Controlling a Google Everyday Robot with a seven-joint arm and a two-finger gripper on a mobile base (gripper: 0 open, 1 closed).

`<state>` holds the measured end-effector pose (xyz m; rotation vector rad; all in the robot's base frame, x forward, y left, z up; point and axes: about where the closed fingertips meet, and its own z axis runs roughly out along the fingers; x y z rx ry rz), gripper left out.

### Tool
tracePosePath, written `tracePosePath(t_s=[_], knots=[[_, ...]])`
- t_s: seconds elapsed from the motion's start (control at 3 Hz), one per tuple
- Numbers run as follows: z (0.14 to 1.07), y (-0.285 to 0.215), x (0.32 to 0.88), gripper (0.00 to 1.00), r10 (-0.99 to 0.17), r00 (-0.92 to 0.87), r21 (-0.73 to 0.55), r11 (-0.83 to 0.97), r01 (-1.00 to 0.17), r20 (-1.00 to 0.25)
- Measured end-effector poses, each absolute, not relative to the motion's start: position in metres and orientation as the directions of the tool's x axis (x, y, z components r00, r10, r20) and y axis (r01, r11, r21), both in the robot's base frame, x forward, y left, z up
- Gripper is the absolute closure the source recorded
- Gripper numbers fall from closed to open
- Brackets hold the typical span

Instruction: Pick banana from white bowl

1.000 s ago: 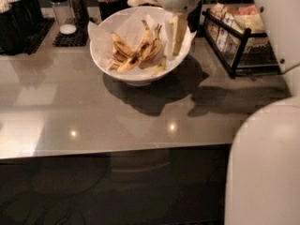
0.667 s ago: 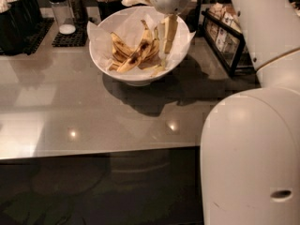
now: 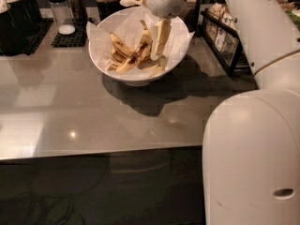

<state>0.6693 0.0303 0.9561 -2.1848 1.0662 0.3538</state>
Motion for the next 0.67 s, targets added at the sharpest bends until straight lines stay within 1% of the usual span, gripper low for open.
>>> tracePosePath(t_s=[0.33, 0.67], knots=[[0.936, 0.054, 0.676, 0.00, -0.557, 0.620, -0.429, -0.448, -0.784, -0.552], [0.923, 0.066, 0.679, 0.00, -0.543, 0.605, -0.405, -0.451, -0.795, -0.582]])
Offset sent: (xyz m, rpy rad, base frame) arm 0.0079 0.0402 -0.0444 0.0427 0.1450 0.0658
